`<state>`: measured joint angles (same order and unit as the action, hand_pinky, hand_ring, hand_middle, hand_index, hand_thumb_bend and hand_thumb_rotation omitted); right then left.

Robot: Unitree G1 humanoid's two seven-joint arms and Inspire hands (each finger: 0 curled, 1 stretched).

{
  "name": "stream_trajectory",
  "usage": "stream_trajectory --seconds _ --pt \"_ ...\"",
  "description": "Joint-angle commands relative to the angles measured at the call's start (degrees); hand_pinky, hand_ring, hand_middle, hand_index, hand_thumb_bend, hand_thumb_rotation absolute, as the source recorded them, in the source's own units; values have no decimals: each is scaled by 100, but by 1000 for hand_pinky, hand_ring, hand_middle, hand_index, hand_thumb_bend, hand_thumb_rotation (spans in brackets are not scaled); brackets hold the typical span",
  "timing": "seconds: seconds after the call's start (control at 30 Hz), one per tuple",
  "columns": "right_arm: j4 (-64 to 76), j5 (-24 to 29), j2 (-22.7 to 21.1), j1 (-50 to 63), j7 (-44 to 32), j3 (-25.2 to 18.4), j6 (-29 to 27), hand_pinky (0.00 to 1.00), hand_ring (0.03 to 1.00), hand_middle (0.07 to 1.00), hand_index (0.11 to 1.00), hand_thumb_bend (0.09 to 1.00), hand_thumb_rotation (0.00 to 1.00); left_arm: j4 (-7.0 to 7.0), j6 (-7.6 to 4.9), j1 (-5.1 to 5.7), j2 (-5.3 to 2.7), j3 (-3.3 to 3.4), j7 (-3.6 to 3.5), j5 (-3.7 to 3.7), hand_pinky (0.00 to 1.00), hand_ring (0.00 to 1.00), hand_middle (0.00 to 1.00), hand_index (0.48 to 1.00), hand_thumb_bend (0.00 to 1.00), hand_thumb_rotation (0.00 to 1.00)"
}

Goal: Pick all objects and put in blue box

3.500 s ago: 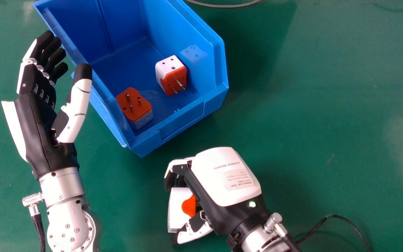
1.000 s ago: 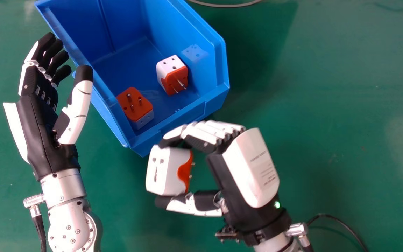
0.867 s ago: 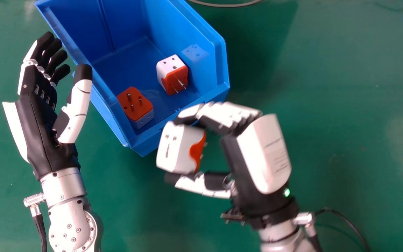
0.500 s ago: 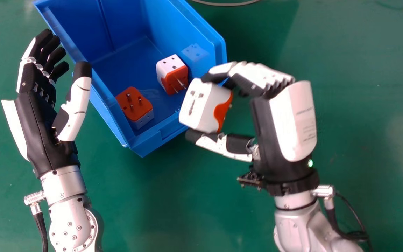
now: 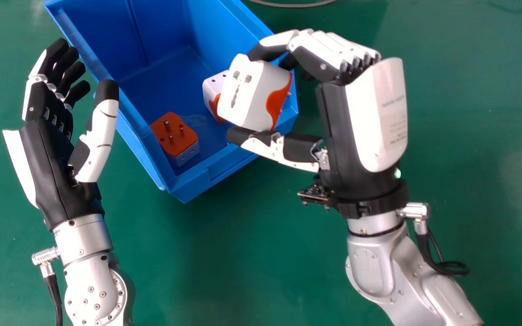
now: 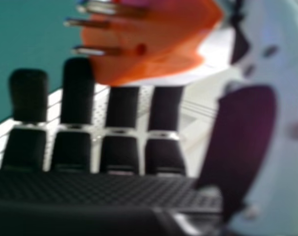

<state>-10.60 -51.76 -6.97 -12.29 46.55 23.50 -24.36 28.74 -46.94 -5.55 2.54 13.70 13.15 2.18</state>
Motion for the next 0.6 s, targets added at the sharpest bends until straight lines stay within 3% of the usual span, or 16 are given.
stream_trajectory --seconds 0.0,0.4,0.57 --pt "198 16 91 -258 -43 15 -12 323 427 526 520 495 0 0 -166 -71 8 -24 30 63 775 800 821 798 657 456" --pt "-672 32 143 -1175 -632 163 94 325 431 519 522 496 0 4 -211 -55 9 -19 28 44 771 800 821 799 657 456" --pt "-1652 -196 158 -1931 -518 329 245 333 440 512 516 497 0 65 -239 -82 13 -20 62 87 773 800 820 799 655 454"
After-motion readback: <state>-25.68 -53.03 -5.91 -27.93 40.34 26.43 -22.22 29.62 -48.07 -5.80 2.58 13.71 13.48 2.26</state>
